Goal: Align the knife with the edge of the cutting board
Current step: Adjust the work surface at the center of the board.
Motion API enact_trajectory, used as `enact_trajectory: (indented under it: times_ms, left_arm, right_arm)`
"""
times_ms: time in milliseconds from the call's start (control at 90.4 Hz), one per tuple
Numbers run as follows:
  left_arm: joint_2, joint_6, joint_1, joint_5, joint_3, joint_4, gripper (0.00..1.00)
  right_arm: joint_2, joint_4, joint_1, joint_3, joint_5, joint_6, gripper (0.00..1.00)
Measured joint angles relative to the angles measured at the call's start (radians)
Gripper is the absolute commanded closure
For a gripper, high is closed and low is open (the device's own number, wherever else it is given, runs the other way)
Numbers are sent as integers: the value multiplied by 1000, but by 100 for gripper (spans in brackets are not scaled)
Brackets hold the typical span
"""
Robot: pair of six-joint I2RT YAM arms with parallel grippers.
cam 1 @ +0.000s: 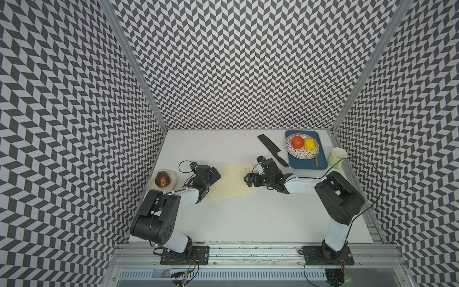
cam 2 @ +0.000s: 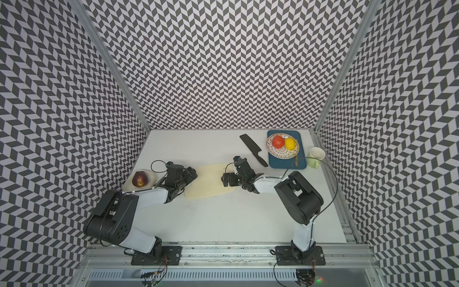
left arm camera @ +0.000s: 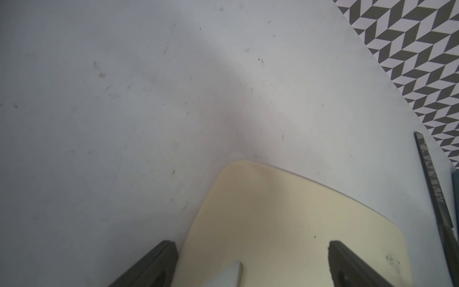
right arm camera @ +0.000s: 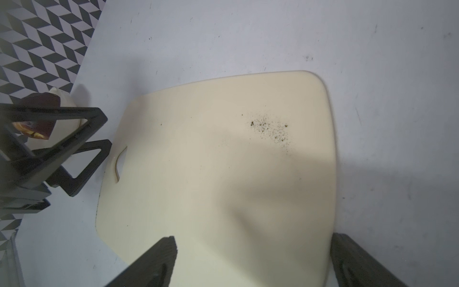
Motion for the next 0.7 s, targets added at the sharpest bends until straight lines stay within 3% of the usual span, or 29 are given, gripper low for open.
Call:
enact_trajectory:
  times_ms: [166, 464, 697]
  left_arm:
    - [11, 5, -40, -12, 10, -2, 0]
    - [85, 3, -134, 1, 88, -3, 0]
    - [90, 0, -146, -11, 93, -6, 0]
  right_arm:
    - [-18, 19, -9, -32, 32, 11, 0]
    - [-192, -13, -22, -212, 69, 55, 0]
    - [-206, -8, -24, -233, 64, 55, 0]
